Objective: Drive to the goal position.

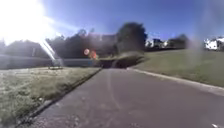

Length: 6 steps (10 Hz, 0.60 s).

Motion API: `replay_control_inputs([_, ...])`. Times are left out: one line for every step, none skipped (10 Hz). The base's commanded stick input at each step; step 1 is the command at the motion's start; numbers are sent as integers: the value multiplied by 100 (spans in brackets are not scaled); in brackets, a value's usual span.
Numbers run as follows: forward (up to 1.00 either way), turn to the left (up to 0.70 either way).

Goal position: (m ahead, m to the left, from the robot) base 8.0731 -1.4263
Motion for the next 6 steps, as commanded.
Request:
replay_control_inputs([45,0])
replay_control_inputs([45,0])
replay_control_inputs([45,0])
replay_control_inputs([45,0])
replay_control_inputs([45,0])
replay_control_inputs([45,0])
